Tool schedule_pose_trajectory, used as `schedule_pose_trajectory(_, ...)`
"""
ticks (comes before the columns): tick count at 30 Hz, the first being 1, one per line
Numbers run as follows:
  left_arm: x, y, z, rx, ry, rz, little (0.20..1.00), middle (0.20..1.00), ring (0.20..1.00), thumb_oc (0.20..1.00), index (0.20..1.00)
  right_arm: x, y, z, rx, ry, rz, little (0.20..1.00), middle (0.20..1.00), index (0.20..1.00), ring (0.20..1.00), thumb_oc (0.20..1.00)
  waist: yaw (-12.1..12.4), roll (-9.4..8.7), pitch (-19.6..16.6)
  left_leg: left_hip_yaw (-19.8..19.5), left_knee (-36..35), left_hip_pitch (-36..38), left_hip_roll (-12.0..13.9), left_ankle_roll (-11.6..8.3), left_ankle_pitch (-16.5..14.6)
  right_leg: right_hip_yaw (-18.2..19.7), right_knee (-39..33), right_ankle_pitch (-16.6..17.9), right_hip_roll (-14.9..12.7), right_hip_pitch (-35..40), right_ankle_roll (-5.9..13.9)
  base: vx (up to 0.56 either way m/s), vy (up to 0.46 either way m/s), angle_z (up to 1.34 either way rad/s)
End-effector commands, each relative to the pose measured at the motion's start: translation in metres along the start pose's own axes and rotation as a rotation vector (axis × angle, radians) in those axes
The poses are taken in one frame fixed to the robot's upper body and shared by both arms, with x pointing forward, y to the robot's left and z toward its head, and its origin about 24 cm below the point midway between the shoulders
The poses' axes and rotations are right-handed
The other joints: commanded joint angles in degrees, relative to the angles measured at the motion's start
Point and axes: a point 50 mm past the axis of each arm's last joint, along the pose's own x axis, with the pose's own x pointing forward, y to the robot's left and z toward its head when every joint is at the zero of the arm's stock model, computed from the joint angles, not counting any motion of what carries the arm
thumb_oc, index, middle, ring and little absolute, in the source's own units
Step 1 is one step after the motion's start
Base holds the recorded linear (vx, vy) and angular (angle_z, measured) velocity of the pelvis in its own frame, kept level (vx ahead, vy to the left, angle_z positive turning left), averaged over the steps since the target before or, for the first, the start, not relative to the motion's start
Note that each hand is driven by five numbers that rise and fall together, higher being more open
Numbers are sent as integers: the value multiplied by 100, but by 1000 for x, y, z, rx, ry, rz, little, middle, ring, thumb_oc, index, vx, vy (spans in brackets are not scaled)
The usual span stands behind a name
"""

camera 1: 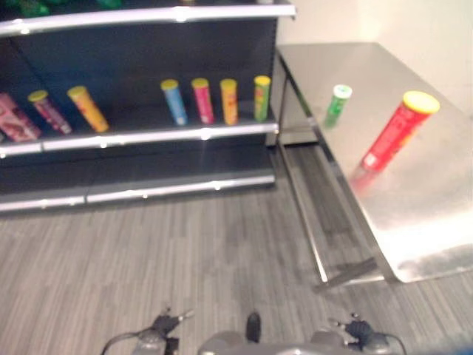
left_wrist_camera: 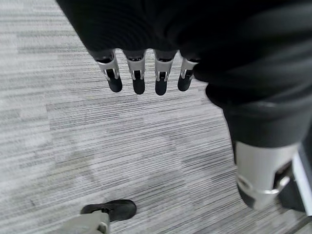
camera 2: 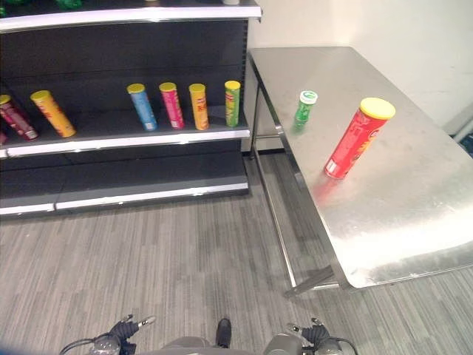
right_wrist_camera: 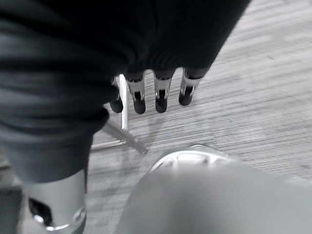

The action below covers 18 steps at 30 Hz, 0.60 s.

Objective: Put the goods on the table back onto the shelves and tidy them up.

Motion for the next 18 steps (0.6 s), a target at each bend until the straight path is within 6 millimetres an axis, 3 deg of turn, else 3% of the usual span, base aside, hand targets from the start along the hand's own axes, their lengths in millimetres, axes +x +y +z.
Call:
schedule_pose_trajectory(1,2,9,26,35,-103,27,1000,1000,1000,1000,1000,3,-16,7,-56,-3,-51,1000,1000,1000,1000,1000,-8,-178,417,160,94,-109,544,-828,-411,316,-704,571,593,564,-44,64,5,-2)
schedule_pose_trajectory(4,2,1,24,21,-103,1,1000,1000,1000,1000,1000,1,-14,-5,-69,39,-37,1000,1000,1000,1000,1000,10,-267,292,209,92,-84,548,-878,-451,199,-1191,622,664,836,-107,107,-36,20)
schedule_pose_trajectory(9,1,-4,15,48,-75,-23,1000,1000,1000,1000,1000,1,-20,-7,-63,48,-48,1000,1000,1000,1000,1000,-25,-290,187,305,51,107,724,-998,-547,174,-1448,578,756,1133,-154,75,-75,-18)
schedule_pose_trajectory(12,1,-6,22,12,-101,-41,1000,1000,1000,1000,1000,2,-23,0,-62,26,-50,1000,1000,1000,1000,1000,-1,-367,364,320,1415,-439,776,-1125,-958,213,-1249,391,717,1099,-301,-9,-57,-7)
schedule_pose_trajectory(13,1,-6,22,12,-101,-41,1000,1000,1000,1000,1000,2,-23,1,-62,26,-50,1000,1000,1000,1000,1000,-6,-363,358,314,1457,-469,781,-1126,-977,209,-1244,389,721,1089,-303,-42,13,4)
schedule_pose_trajectory(16,0,-11,31,-25,-138,-50,1000,1000,1000,1000,1000,4,-28,10,-68,-1,-66,1000,1000,1000,1000,1000,143,-324,532,-136,2210,-942,832,-1224,-854,385,-1241,319,715,1166,-346,30,155,-14)
schedule_pose_trajectory(18,0,-13,30,-41,-139,-48,1000,1000,1000,1000,1000,4,-32,13,-68,-13,-75,1000,1000,1000,1000,1000,154,-303,472,-558,1528,-936,1278,-1337,-631,654,-1247,257,530,1216,-166,166,419,-65)
